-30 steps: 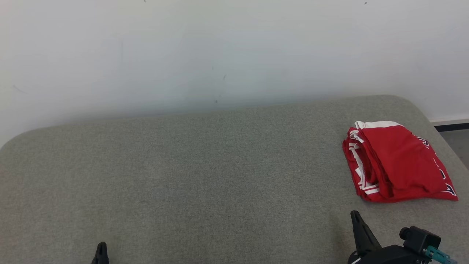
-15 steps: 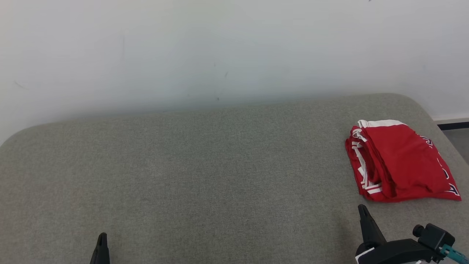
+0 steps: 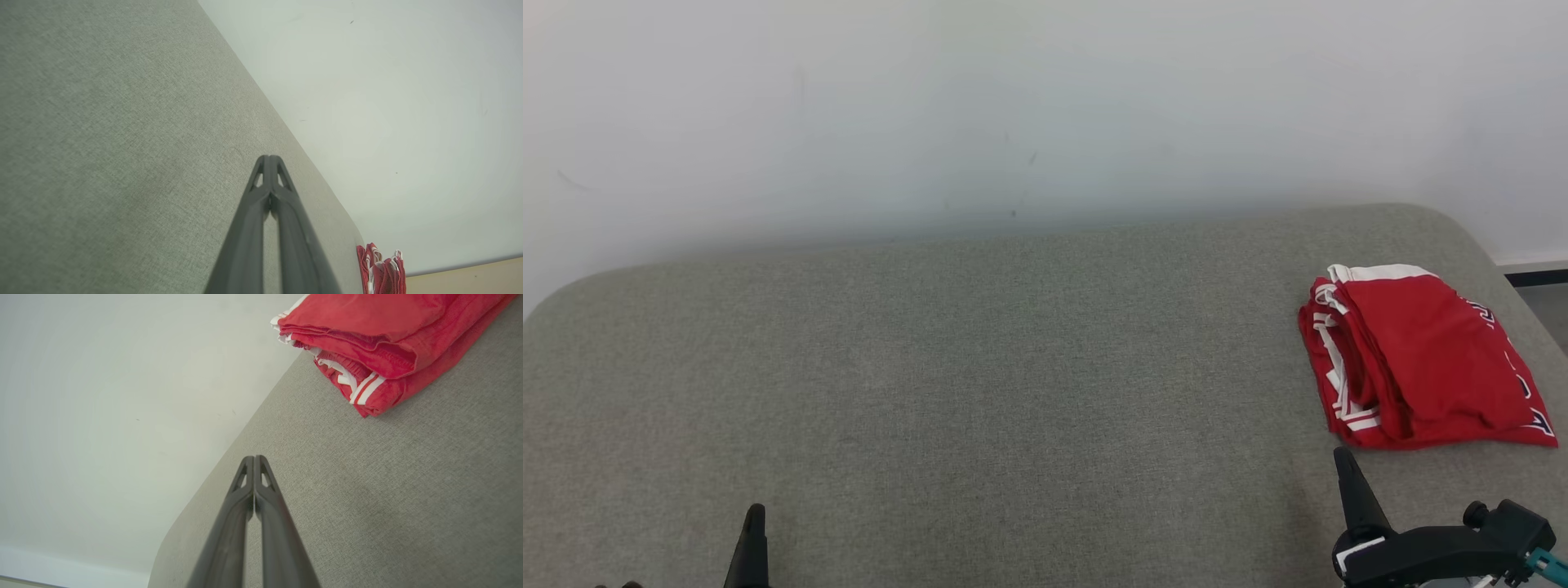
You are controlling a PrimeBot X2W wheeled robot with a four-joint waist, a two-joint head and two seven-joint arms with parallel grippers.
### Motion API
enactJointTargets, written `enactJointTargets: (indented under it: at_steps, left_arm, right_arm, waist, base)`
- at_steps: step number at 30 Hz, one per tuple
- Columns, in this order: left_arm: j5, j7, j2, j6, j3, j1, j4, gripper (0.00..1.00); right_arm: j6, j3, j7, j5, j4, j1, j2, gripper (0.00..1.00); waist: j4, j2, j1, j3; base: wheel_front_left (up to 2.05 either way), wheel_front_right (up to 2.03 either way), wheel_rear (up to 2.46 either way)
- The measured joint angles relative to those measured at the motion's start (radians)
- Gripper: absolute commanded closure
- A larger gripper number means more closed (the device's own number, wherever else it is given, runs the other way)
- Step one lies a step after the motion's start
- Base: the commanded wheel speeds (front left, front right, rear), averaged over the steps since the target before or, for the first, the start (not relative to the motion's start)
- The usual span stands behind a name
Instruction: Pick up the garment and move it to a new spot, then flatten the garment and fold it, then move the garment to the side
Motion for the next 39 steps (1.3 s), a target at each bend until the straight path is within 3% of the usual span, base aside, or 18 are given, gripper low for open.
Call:
enactJointTargets:
  at_steps: [39]
  left_arm:
    - [-0.375,0.105,0.003,-0.018,0.003,-0.058,-0.018,1.0]
  right_arm:
    - [0.0,-0.063,0.065,0.394,-0.031,-0.029,0.002,1.0]
  waist:
    - [0.021,0.0,0.0,0.03]
  base:
    - [0.0,0.0,0.0]
